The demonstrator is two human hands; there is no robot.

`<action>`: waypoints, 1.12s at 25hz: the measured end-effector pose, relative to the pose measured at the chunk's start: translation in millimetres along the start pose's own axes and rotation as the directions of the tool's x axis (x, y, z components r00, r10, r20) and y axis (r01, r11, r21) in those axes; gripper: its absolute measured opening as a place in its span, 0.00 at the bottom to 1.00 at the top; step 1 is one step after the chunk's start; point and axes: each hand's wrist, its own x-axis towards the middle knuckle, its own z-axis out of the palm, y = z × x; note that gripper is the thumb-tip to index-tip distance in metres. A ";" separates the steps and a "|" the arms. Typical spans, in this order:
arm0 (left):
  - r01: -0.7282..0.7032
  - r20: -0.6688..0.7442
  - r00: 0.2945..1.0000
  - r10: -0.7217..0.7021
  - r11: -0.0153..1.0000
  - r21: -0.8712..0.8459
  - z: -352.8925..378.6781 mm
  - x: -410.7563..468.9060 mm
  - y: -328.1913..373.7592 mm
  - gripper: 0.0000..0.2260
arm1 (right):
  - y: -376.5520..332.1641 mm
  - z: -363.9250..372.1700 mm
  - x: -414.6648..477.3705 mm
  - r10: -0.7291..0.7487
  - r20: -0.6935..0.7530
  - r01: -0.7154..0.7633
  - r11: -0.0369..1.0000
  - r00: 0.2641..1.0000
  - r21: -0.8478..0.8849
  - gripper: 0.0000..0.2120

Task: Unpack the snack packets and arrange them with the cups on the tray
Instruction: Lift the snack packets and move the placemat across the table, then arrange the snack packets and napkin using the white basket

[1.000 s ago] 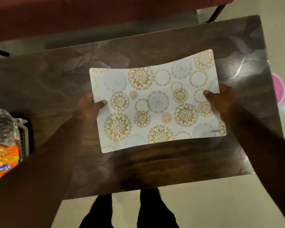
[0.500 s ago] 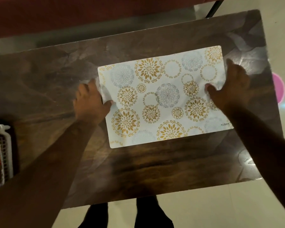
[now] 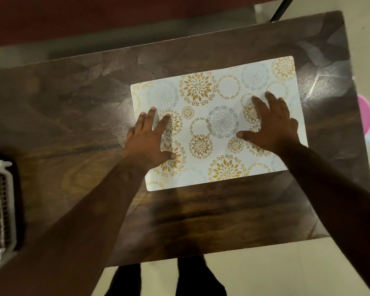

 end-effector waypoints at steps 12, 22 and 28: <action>0.045 -0.136 0.989 -0.058 0.994 -0.100 -31.6 -59.3 -67.4 0.43 | -94.8 8.7 -37.4 -0.128 -0.045 0.129 0.992 0.991 0.002 0.48; 0.126 -0.293 0.928 -0.231 0.933 -0.336 -33.4 -215.3 -260.2 0.22 | -325.6 68.8 -132.8 -0.354 0.096 0.348 0.934 0.930 0.082 0.34; 0.213 -0.384 0.822 -0.421 0.852 -0.478 -21.3 -308.7 -386.1 0.13 | -455.2 128.6 -187.3 -0.434 0.216 0.400 0.898 0.875 0.183 0.29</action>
